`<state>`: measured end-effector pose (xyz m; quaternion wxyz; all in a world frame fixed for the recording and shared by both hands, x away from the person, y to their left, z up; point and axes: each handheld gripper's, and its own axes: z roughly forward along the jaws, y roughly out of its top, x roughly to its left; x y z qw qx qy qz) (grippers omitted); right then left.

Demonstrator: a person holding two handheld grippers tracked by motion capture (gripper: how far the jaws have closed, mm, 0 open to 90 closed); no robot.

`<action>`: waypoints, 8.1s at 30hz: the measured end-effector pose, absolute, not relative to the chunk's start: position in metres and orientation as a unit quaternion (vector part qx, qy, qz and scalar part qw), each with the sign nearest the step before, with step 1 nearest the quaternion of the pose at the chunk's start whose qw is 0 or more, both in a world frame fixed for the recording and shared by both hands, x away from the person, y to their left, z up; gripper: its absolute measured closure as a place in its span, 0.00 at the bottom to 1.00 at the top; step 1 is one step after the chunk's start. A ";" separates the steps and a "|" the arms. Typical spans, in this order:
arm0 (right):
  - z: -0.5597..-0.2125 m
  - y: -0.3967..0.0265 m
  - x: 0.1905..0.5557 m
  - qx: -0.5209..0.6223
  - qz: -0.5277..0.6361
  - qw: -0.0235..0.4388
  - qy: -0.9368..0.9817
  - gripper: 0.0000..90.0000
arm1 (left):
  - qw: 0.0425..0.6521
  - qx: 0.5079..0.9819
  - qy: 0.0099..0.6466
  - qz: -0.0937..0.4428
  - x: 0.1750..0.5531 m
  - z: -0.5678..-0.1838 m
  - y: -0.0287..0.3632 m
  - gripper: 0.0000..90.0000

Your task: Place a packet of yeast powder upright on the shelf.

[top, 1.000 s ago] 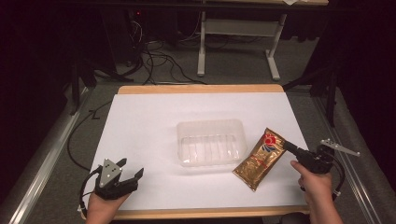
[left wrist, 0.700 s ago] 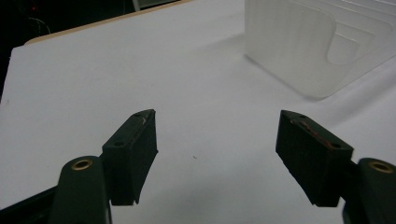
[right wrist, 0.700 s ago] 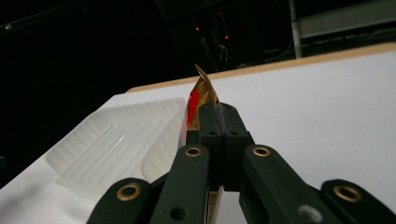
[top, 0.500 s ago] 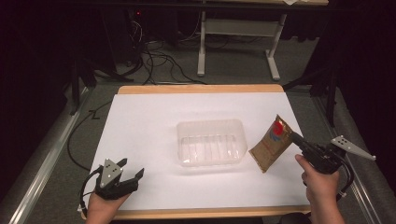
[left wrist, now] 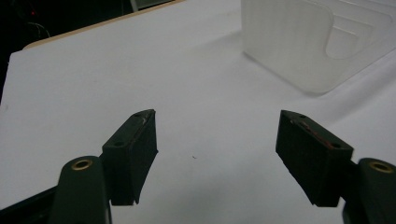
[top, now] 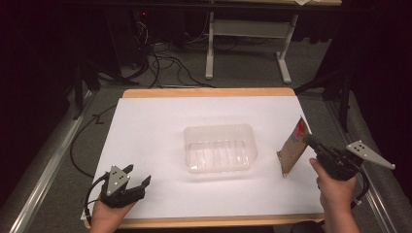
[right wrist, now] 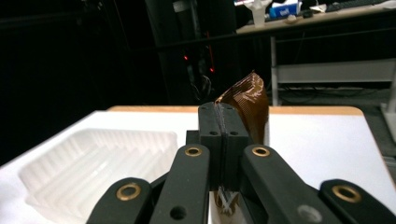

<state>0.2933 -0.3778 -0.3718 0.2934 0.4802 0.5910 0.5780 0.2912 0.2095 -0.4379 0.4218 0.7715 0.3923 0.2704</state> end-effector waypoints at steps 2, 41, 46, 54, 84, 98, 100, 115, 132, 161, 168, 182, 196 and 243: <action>-0.375 -0.377 0.293 0.482 0.571 0.298 0.595 1.00 | 0.421 0.772 0.392 0.271 0.291 -0.438 0.210 0.33; -0.390 -0.381 0.306 0.519 0.520 0.325 0.596 0.96 | 0.423 0.773 0.387 0.272 0.290 -0.437 0.209 0.33; -0.385 -0.380 0.300 0.511 0.531 0.336 0.587 0.96 | 0.425 0.771 0.388 0.273 0.289 -0.436 0.210 0.33; -0.379 -0.375 0.294 0.507 0.540 0.344 0.577 0.97 | 0.427 0.770 0.387 0.276 0.289 -0.435 0.210 0.33; -0.363 -0.352 0.281 0.504 0.592 0.323 0.539 0.97 | 0.447 0.759 0.390 0.268 0.289 -0.433 0.211 0.30; -0.357 -0.349 0.282 0.506 0.600 0.325 0.527 0.97 | 0.450 0.756 0.393 0.268 0.289 -0.432 0.212 0.29; -0.355 -0.350 0.282 0.508 0.601 0.326 0.524 0.97 | 0.449 0.756 0.393 0.270 0.289 -0.432 0.213 0.29; -0.339 -0.343 0.287 0.501 0.602 0.332 0.526 0.97 | 0.446 0.757 0.394 0.269 0.289 -0.433 0.212 0.29; -0.307 -0.310 0.298 0.470 0.629 0.326 0.526 0.98 | 0.454 0.753 0.395 0.268 0.288 -0.431 0.213 0.29; -0.322 -0.240 0.330 0.470 0.618 0.304 0.552 0.98 | 0.456 0.755 0.389 0.266 0.288 -0.431 0.210 0.29; -0.330 -0.231 0.338 0.477 0.611 0.302 0.555 0.98 | 0.456 0.756 0.388 0.265 0.287 -0.431 0.209 0.29; -0.337 -0.209 0.353 0.484 0.596 0.301 0.566 0.98 | 0.463 0.751 0.387 0.268 0.286 -0.429 0.211 0.29; -0.345 -0.191 0.370 0.494 0.576 0.313 0.571 0.97 | 0.464 0.753 0.381 0.271 0.287 -0.427 0.213 0.29; -0.356 -0.157 0.365 0.497 0.603 0.259 0.568 0.94 | 0.456 0.762 0.374 0.268 0.286 -0.429 0.210 0.29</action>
